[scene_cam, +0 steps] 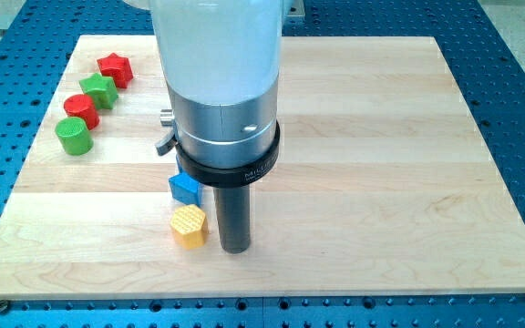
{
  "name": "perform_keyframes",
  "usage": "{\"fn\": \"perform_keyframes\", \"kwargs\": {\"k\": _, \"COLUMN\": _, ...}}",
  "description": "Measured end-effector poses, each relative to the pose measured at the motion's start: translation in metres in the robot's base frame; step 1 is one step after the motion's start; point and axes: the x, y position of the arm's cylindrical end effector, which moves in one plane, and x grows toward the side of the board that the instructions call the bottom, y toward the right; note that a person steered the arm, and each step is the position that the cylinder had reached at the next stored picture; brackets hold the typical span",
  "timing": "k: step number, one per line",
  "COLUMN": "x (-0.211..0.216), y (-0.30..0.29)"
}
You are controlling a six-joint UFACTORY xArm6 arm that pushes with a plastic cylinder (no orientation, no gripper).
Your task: Place the arm at the bottom center of the board
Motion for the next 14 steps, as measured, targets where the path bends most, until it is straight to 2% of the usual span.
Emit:
{"fn": "perform_keyframes", "kwargs": {"k": 4, "x": -0.019, "y": -0.011}}
{"fn": "perform_keyframes", "kwargs": {"k": 9, "x": -0.015, "y": -0.009}}
{"fn": "perform_keyframes", "kwargs": {"k": 13, "x": 0.020, "y": 0.030}}
{"fn": "perform_keyframes", "kwargs": {"k": 14, "x": 0.045, "y": 0.029}}
